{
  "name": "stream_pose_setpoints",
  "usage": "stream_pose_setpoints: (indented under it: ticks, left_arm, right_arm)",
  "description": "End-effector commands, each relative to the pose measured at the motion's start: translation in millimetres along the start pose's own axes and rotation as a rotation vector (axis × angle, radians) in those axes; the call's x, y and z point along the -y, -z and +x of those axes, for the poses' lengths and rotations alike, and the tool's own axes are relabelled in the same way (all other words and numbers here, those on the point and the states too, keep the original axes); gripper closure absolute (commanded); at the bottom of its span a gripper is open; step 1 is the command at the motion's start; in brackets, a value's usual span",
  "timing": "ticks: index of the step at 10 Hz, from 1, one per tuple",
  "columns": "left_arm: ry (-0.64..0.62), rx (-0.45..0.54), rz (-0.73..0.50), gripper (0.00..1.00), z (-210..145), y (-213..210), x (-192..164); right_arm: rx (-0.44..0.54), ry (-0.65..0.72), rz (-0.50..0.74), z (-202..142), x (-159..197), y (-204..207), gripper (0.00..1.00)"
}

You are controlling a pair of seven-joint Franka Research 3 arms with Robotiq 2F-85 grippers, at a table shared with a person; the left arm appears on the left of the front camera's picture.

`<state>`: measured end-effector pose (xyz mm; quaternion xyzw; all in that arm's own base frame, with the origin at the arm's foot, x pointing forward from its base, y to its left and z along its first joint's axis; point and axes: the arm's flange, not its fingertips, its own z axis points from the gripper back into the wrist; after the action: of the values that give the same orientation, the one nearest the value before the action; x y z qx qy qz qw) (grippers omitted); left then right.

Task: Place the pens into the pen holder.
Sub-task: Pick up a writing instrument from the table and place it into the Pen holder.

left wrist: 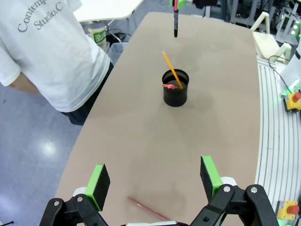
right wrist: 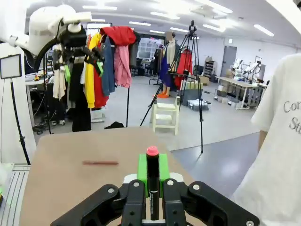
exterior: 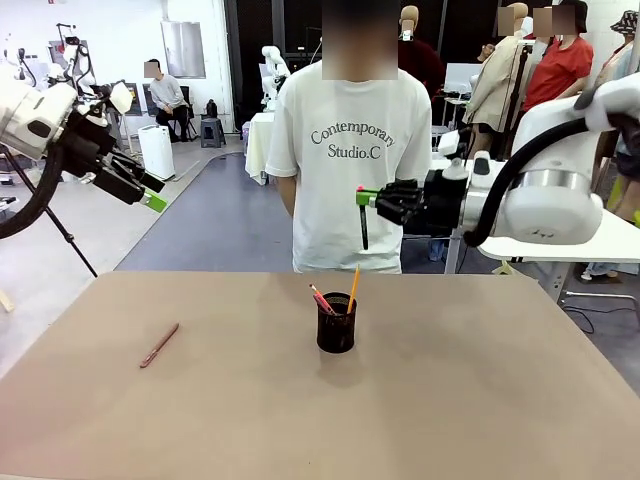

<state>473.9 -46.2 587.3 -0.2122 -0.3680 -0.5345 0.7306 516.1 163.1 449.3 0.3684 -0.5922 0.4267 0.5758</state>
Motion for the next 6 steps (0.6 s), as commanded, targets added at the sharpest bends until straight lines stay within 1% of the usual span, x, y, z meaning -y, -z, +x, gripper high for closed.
stream_pose_setpoints:
  ticks: [1,2,4,6]
  left_arm:
    - [0.001,-0.005,0.006,0.00,0,-2,0]
    - [0.001,-0.005,0.006,0.00,0,-2,0]
    - [0.001,-0.005,0.006,0.00,0,-2,0]
    - [0.001,-0.005,0.006,0.00,0,-2,0]
  right_arm:
    - [0.026,0.036,-0.023,-18,-2,8,1.00]
    - [0.015,0.080,-0.015,-28,-1,10,1.00]
    - [-0.004,0.148,0.001,-49,-11,11,1.00]
    - [0.006,0.174,-0.011,-56,-13,12,1.00]
